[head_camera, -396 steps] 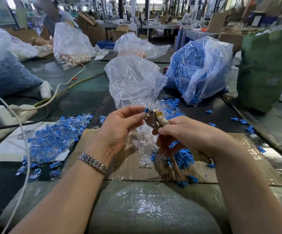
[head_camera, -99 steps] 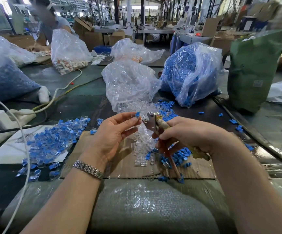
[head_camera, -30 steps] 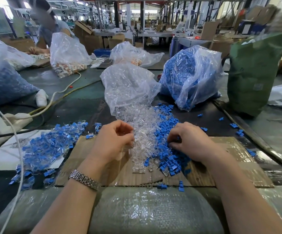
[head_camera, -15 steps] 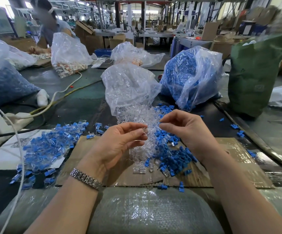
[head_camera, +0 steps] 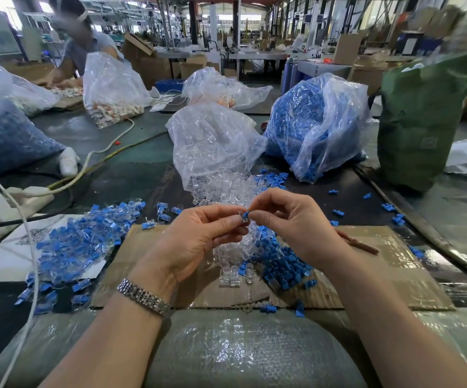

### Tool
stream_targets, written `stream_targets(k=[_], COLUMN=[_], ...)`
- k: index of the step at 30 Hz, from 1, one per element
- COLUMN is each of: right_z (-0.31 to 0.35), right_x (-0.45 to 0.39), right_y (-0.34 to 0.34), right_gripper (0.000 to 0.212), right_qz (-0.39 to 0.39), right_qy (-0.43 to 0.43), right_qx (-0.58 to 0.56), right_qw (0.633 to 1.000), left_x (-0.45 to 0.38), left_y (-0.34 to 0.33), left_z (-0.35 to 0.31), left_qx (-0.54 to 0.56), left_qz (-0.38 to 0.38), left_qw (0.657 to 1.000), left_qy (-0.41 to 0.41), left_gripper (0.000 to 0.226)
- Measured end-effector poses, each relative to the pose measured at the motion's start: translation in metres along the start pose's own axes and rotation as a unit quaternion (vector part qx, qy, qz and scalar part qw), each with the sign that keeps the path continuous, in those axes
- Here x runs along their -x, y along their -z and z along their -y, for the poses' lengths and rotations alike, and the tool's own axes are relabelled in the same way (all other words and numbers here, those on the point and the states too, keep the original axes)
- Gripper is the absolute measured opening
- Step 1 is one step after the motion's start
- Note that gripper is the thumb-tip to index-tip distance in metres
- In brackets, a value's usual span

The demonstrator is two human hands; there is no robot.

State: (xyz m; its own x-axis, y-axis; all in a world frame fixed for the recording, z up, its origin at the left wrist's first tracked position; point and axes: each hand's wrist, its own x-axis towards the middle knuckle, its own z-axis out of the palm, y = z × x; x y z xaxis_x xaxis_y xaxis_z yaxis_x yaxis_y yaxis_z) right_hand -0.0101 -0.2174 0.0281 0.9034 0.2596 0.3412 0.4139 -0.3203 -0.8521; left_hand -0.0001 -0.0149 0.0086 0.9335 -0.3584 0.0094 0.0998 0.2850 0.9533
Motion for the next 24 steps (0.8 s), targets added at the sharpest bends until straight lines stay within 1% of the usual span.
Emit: stream_targets(k=[2,4,10,12,13,14,15,16,17,18,19,20,21,22,24], right_z=[0.001,0.001,0.0,0.001,0.0,-0.003,-0.006,-0.011,-0.017,-0.021,-0.025,-0.029,-0.032,-0.034,-0.035], right_x=[0.0,0.0,0.001,0.0,0.0,-0.001,-0.002,-0.002,-0.002,-0.002,-0.001,-0.001,-0.001,-0.001,-0.002], right_y=[0.0,0.0,-0.002,0.002,0.006,0.011,0.018,0.027,0.035,0.042,0.046,0.049,0.049,0.049,0.048], right_gripper=[0.003,0.003,0.003,0.008,0.012,0.016,0.019,0.024,0.032,0.042,0.052,0.056,0.057,0.054,0.044], right_qz=[0.005,0.014,0.017,0.022,0.008,-0.024,-0.067,-0.101,-0.108,-0.088,-0.054,-0.019,0.008,0.02,0.016], right_qy=[0.007,0.008,0.007,-0.008,-0.02,-0.031,-0.047,-0.078,-0.128,-0.195,-0.262,-0.31,-0.333,-0.338,-0.324], right_qx=[0.019,0.029,0.044,0.034,0.028,0.04,0.086,0.169,0.27,0.354,0.407,0.433,0.446,0.452,0.456], right_qw=[1.0,0.999,0.999,0.999,0.999,0.998,0.993,0.977,0.948,0.91,0.873,0.846,0.831,0.825,0.829], left_x=[0.0,0.0,0.0,0.0,0.0,0.001,0.0,0.0,-0.001,-0.001,-0.002,-0.002,-0.003,-0.004,-0.005], left_y=[0.0,0.0,-0.001,-0.001,-0.001,0.0,0.0,0.001,0.001,0.002,0.002,0.002,0.002,0.003,0.003], left_z=[0.0,0.001,0.002,0.002,0.002,0.002,0.002,0.002,0.002,0.003,0.003,0.004,0.004,0.004,0.004], left_qx=[-0.024,-0.04,-0.051,-0.051,-0.049,-0.043,-0.033,-0.021,-0.011,-0.002,0.005,0.011,0.015,0.019,0.022], left_qz=[0.0,-0.011,-0.017,-0.012,-0.011,-0.013,-0.017,-0.02,-0.022,-0.023,-0.024,-0.027,-0.031,-0.035,-0.04], left_qw=[1.0,0.999,0.998,0.999,0.999,0.999,0.999,0.999,0.999,0.999,0.999,0.999,0.999,0.999,0.998], left_qy=[-0.006,-0.012,-0.014,-0.016,-0.018,-0.019,-0.021,-0.024,-0.027,-0.029,-0.03,-0.03,-0.03,-0.03,-0.031], left_gripper=[0.028,0.026,0.025,0.025,0.026,0.026,0.026,0.026,0.026,0.026,0.025,0.025,0.024,0.024,0.023])
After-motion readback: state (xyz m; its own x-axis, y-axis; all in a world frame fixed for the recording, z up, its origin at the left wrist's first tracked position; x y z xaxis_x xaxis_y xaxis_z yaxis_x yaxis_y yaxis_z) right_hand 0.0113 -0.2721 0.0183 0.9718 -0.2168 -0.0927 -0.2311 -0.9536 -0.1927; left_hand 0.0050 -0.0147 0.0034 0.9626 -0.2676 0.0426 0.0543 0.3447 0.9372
